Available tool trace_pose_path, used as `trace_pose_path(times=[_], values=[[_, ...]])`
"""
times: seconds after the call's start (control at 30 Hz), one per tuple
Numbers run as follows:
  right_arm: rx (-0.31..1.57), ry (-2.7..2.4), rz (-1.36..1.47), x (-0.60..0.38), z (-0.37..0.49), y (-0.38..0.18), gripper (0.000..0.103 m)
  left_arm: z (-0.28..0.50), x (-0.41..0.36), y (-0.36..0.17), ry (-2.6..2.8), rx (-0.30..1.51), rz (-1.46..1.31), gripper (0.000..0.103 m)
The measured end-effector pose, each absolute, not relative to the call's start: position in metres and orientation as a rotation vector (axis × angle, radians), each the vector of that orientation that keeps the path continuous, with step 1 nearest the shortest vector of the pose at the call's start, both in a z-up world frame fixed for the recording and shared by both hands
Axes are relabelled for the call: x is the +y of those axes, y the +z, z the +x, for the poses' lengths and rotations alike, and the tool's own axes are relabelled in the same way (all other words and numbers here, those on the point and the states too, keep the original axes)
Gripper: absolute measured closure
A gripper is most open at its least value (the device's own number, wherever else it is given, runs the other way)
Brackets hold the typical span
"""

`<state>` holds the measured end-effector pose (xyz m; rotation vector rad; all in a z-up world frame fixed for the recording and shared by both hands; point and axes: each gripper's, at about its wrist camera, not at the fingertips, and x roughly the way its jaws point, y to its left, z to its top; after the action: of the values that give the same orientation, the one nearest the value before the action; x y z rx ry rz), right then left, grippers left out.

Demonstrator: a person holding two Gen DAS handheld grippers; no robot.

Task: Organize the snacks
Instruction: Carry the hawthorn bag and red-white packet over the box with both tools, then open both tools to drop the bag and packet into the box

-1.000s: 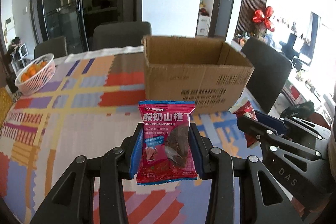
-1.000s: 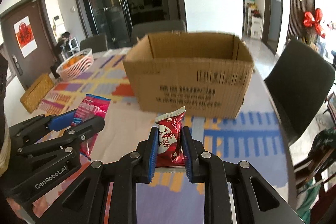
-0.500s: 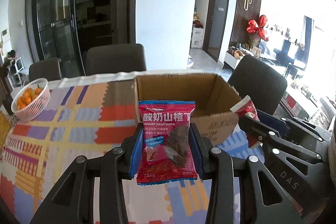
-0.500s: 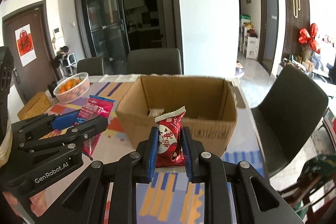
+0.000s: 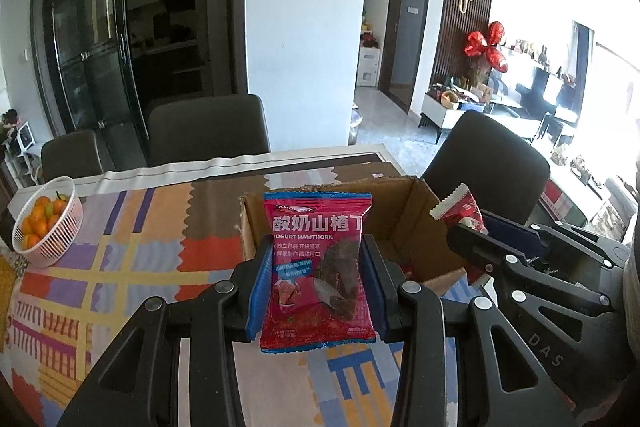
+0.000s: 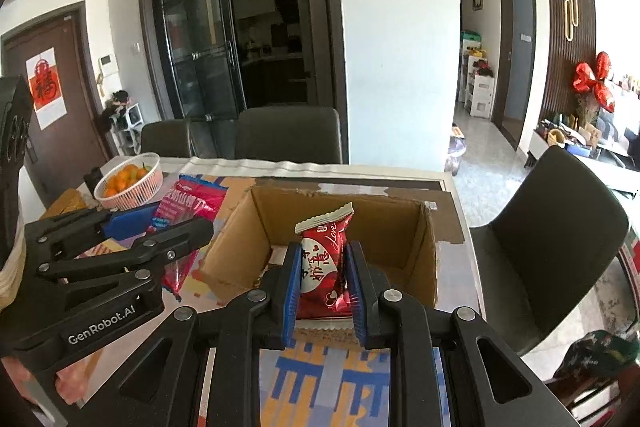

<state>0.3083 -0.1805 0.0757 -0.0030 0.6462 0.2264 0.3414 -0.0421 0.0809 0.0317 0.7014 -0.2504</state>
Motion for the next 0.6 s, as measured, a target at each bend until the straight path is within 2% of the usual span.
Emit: trace_pose_path(times=[0.37, 0.47, 0.5, 0.53, 0.6], values=[[0.753, 0.209, -0.021, -0.19, 0.363, 0.056, 0.08, 0.399, -0.052, 0.06, -0.25, 0.809, 0.033, 0.062], [0.779, 0.193, -0.014, -0.195, 0.375, 0.047, 0.079, 0.406, -0.056, 0.055, -0.205, 0.823, 0.06, 0.054], [0.785, 0.182, -0.009, -0.196, 0.378, 0.045, 0.073, 0.404, -0.056, 0.054, -0.188, 0.814, 0.068, 0.051], [0.797, 0.163, -0.002, -0.199, 0.381, 0.044, 0.062, 0.402, -0.055, 0.053, -0.177, 0.807, 0.072, 0.048], [0.786, 0.14, 0.012, -0.204, 0.378, 0.043, 0.06, 0.393, -0.05, 0.053, -0.156, 0.784, 0.084, 0.044]])
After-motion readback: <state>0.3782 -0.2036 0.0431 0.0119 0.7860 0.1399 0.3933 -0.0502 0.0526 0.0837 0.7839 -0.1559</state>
